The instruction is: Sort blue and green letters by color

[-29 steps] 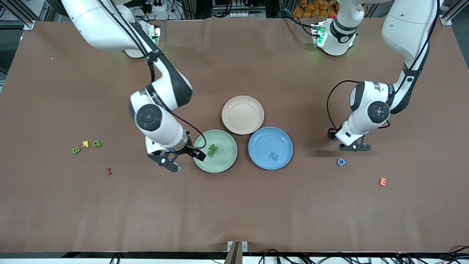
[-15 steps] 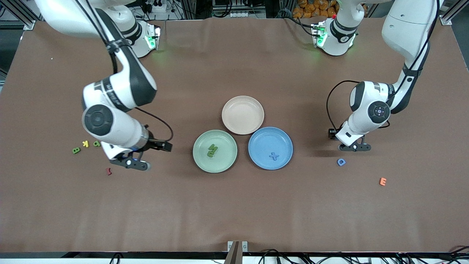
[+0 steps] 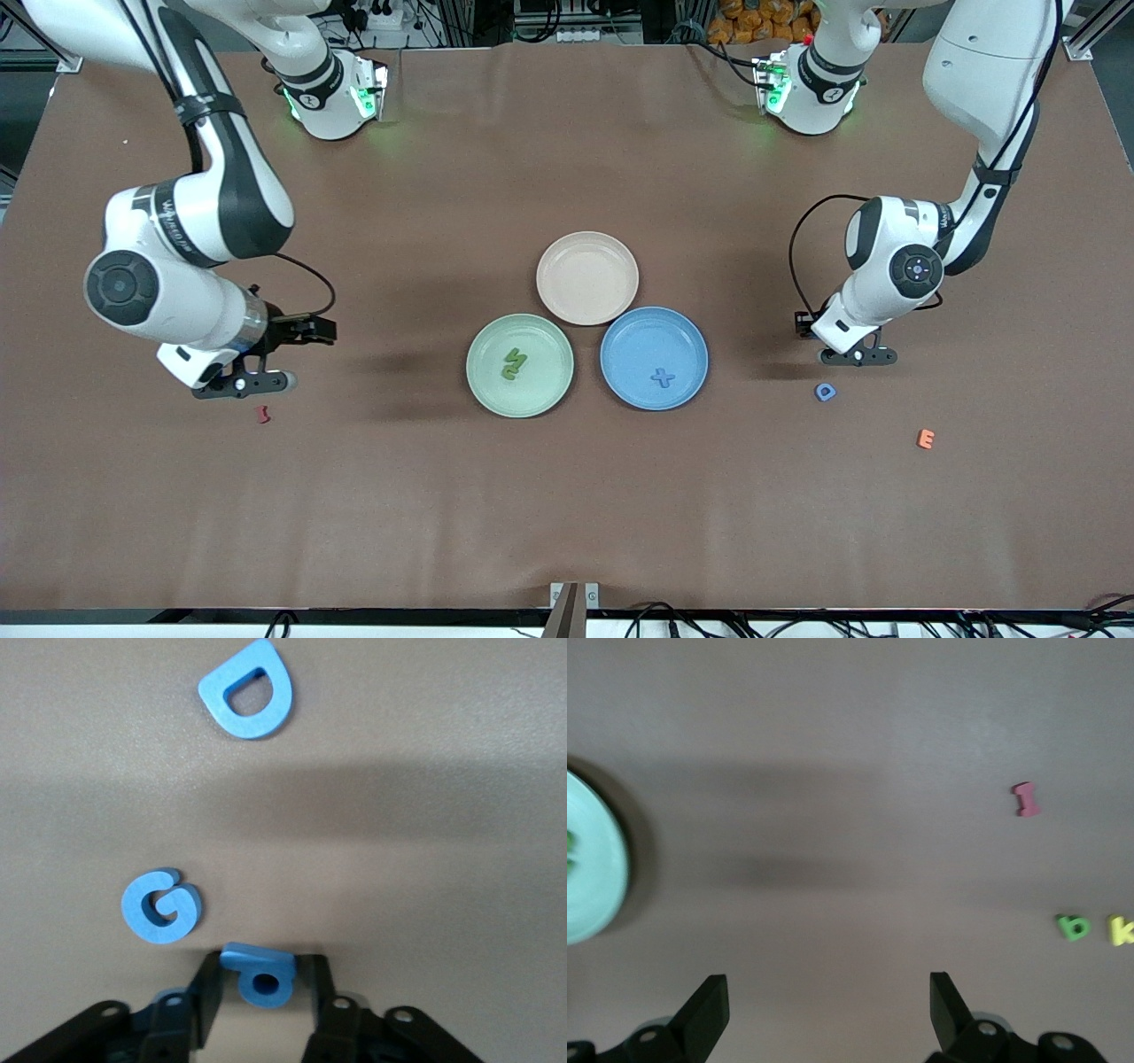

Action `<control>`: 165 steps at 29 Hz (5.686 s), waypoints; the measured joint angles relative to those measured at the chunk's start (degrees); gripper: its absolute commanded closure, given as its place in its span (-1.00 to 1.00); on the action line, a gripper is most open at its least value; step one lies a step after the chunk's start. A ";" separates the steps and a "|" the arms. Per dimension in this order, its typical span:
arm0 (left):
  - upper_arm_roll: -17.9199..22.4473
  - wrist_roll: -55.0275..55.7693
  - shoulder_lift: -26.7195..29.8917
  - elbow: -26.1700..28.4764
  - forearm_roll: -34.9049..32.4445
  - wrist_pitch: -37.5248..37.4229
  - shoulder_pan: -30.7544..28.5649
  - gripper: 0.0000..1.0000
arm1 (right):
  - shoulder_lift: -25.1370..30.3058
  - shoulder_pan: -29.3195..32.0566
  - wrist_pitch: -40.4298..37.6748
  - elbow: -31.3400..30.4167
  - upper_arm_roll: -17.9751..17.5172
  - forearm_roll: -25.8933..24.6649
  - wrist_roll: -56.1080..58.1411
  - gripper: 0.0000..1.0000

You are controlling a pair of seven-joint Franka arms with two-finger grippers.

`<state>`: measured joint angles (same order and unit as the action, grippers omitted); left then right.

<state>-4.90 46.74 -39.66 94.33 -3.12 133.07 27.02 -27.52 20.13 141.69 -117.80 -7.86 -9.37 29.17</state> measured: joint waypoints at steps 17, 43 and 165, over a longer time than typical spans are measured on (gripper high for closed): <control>0.29 0.03 0.18 -0.47 0.00 -0.05 -0.61 -0.75 | 0.80 -6.59 -10.09 7.62 -10.34 0.08 -32.32 1.00; 0.68 -33.56 9.81 8.70 -4.84 -7.27 -18.58 -0.73 | -2.82 -21.85 -10.53 14.69 -15.60 0.20 -73.88 1.00; 0.47 -43.36 13.34 30.78 -5.03 19.29 -28.18 0.38 | 4.58 8.44 -21.22 15.06 -12.45 -1.06 -23.85 -1.00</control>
<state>-4.44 3.38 -26.32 125.12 -8.15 152.36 -1.17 -22.94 28.58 120.47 -102.74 -20.31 -10.43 5.32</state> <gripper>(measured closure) 0.608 0.000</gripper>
